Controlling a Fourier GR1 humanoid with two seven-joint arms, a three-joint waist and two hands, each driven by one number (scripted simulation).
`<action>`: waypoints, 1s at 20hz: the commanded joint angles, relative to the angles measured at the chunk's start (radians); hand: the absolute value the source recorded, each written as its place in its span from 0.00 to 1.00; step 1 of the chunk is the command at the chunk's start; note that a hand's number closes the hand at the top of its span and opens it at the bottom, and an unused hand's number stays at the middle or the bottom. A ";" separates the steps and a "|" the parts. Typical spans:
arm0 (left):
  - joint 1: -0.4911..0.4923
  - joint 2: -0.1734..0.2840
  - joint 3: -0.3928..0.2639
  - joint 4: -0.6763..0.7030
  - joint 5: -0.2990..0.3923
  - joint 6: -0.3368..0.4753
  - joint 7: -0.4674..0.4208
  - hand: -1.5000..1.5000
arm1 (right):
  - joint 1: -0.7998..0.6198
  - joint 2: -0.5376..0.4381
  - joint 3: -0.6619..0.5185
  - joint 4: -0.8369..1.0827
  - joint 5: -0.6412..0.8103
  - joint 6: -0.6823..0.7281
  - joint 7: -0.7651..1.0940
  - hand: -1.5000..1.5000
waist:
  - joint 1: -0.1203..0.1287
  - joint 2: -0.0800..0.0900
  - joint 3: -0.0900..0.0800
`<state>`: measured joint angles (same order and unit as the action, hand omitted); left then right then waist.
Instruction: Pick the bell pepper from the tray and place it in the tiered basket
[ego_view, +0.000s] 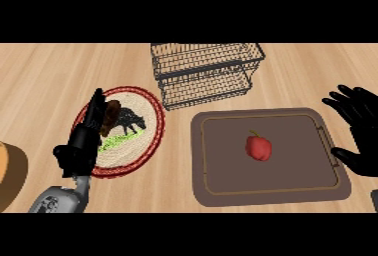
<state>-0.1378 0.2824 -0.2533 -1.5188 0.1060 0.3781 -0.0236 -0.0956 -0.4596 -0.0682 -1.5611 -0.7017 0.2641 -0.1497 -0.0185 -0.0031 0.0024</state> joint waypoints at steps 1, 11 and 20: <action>-0.036 0.004 0.007 -0.013 -0.010 -0.005 0.056 0.50 | 0.142 -0.119 -0.065 -0.130 -0.060 0.181 -0.003 0.00 | -0.008 -0.002 -0.002; -0.003 -0.034 -0.029 -0.036 -0.049 0.037 0.032 0.50 | 0.150 -0.525 -0.108 -0.427 0.443 0.136 0.157 0.00 | -0.013 -0.012 -0.007; -0.058 -0.034 -0.018 0.025 -0.040 -0.011 0.025 0.50 | 0.036 -0.670 0.089 -0.787 0.637 0.070 0.677 0.00 | 0.032 0.005 -0.008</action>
<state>-0.1749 0.2472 -0.2732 -1.5128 0.0688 0.3834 0.0064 -0.0152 -1.0911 -0.0715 -2.2146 -0.1269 0.3626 0.3140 -0.0052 -0.0034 -0.0060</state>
